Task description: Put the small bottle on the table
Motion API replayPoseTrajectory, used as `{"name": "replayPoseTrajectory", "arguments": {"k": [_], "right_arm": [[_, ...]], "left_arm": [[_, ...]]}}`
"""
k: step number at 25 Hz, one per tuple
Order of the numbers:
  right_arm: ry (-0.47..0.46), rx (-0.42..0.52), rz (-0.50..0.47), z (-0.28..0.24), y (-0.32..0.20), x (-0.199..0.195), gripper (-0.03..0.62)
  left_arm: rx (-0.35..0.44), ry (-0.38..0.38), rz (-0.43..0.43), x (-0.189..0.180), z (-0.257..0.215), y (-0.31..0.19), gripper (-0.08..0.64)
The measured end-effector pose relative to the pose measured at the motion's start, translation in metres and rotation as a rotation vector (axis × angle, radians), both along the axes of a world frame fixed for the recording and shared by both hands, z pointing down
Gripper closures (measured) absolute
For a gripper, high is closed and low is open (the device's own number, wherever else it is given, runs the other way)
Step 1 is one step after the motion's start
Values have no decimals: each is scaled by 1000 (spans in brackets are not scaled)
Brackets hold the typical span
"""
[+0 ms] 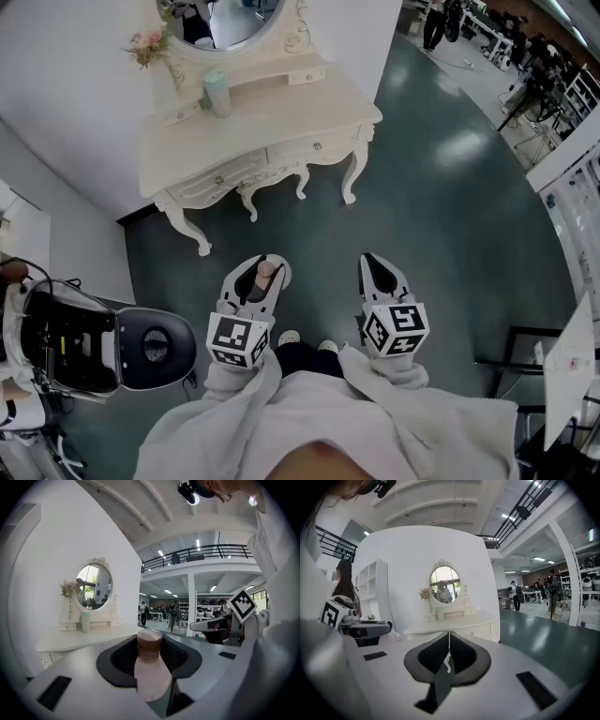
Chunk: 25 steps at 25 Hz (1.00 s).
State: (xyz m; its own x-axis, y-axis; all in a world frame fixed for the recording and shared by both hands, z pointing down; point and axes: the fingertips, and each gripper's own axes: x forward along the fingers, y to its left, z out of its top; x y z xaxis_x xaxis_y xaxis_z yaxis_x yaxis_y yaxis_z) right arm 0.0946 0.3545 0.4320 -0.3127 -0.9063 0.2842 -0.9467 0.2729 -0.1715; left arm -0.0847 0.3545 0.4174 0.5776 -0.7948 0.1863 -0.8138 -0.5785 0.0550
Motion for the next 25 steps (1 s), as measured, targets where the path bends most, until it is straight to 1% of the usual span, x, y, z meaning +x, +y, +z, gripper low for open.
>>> {"name": "replayPoseTrajectory", "arguments": {"k": [4, 9, 15, 21, 25], "right_arm": [[1, 7, -5, -4, -1, -2, 557], [16, 43, 13, -9, 0, -3, 556], [12, 32, 28, -5, -2, -8, 557], [18, 27, 10, -1, -1, -30, 556], [14, 7, 11, 13, 7, -46, 555]], "left_arm": [[-7, -14, -26, -5, -1, -2, 403], [-11, -9, -43, -8, 1, -1, 403], [-11, -4, -37, -13, 2, 1, 403], [-7, 6, -26, -27, 5, 5, 403], [-31, 4, -4, -36, 21, 11, 403]]}}
